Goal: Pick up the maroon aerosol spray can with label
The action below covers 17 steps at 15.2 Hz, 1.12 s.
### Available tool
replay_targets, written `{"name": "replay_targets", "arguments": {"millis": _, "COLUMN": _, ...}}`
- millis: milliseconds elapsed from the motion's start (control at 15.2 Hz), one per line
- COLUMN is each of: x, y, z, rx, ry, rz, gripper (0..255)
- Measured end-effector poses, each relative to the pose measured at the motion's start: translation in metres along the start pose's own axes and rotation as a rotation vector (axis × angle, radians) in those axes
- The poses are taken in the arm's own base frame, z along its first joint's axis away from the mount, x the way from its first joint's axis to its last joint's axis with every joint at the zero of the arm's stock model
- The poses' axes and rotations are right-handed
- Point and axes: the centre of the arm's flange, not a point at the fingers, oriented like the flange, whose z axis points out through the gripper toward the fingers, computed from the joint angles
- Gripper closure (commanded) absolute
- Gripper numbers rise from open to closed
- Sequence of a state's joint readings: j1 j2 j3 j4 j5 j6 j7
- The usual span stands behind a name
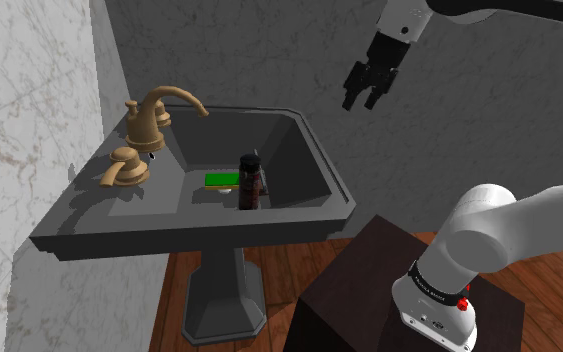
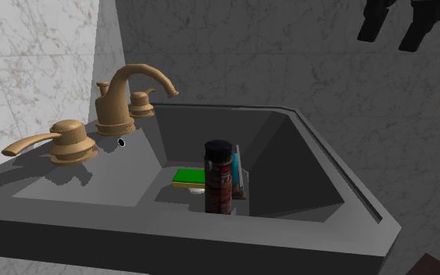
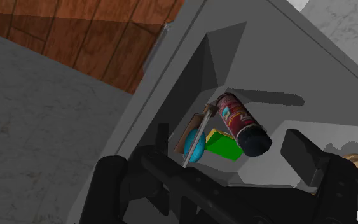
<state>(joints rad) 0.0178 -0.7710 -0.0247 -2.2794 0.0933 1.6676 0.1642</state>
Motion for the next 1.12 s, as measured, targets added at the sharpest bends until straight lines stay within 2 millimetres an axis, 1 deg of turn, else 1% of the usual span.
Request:
{"name": "replay_targets", "arguments": {"millis": 66, "x": 0.000, "y": 0.000, "z": 0.000, "rx": 0.000, "ry": 0.000, "rz": 0.000, "gripper": 0}}
{"name": "replay_targets", "arguments": {"millis": 132, "x": 0.005, "y": -0.004, "z": 0.003, "rx": -0.001, "ry": -0.004, "rz": 0.001, "gripper": 0}}
{"name": "replay_targets", "arguments": {"millis": 396, "x": 0.035, "y": -0.027, "z": 0.033, "rx": -0.011, "ry": -0.035, "rz": 0.012, "gripper": 0}}
{"name": "replay_targets", "arguments": {"millis": 858, "x": 0.094, "y": -0.074, "z": 0.098, "rx": -0.029, "ry": -0.095, "rz": 0.033, "gripper": 0}}
{"name": "replay_targets", "arguments": {"millis": 990, "x": 0.111, "y": -0.086, "z": 0.121, "rx": -0.034, "ry": -0.113, "rz": 0.038, "gripper": 0}}
{"name": "replay_targets", "arguments": {"millis": 1122, "x": 0.128, "y": -0.100, "z": 0.136, "rx": -0.039, "ry": -0.129, "rz": 0.044, "gripper": 0}}
